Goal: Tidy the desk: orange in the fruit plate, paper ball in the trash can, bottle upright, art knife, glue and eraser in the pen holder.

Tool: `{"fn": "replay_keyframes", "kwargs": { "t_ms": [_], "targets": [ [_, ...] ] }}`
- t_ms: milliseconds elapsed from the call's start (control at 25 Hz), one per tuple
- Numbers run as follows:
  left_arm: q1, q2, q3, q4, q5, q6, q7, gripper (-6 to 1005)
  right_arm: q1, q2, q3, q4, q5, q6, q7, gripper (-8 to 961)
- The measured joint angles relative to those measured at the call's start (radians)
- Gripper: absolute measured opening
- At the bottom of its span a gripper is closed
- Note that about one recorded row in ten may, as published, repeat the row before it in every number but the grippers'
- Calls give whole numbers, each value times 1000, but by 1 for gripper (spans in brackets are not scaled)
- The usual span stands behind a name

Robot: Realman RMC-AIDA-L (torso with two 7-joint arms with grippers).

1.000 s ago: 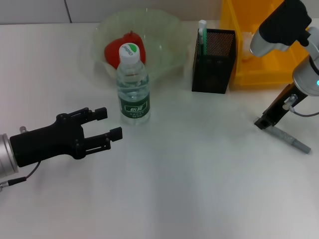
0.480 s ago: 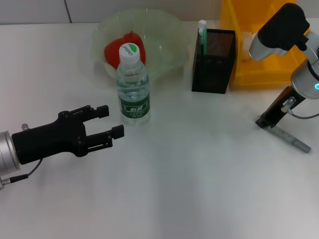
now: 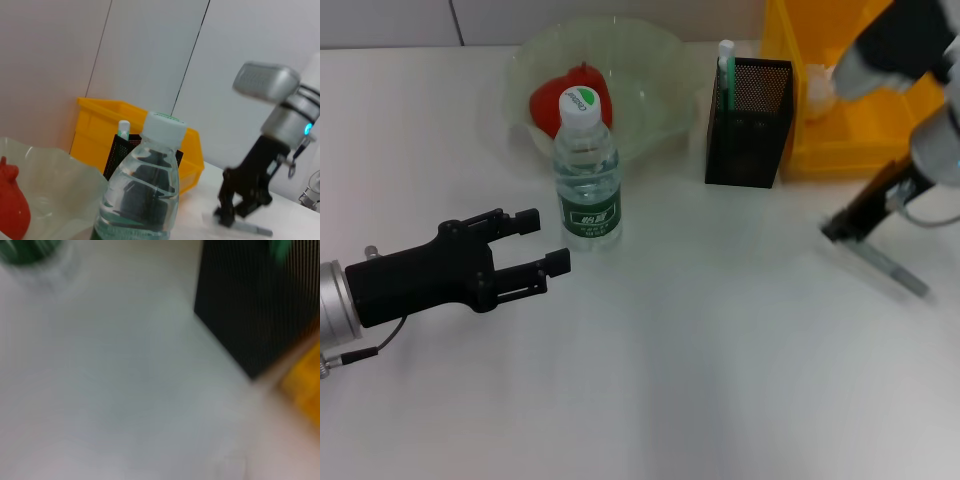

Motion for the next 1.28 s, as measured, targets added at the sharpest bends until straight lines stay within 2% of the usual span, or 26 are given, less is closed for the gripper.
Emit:
{"fn": "replay_keyframes", "kwargs": {
  "t_ms": [200, 320, 440, 520, 680, 960, 1280],
  "targets": [
    [2, 1, 0, 0, 0, 2, -1, 772, -60, -1, 191, -219, 222, -81, -86, 142],
    [2, 1, 0, 0, 0, 1, -1, 772, -91, 0, 289, -242, 446, -23, -165, 140],
    [-1, 0, 8, 0, 0, 1, -1, 772, -107, 1, 331, -152, 691, 95, -276, 136],
    [-1, -1, 9, 0, 0, 2, -2, 772, -106, 0, 326, -68, 796, 203, -359, 136],
    [-1, -4, 7, 0, 0, 5, -2, 773, -59, 0, 321, 123, 907, 323, -508, 134],
    [-1, -8, 7, 0, 0, 3, -2, 772, 7, 2, 322, 387, 1003, 458, -712, 133],
    [-2, -8, 7, 1, 0, 0, -1, 772, 31, 4, 322, 487, 1004, 496, -764, 152]
  ]
}}
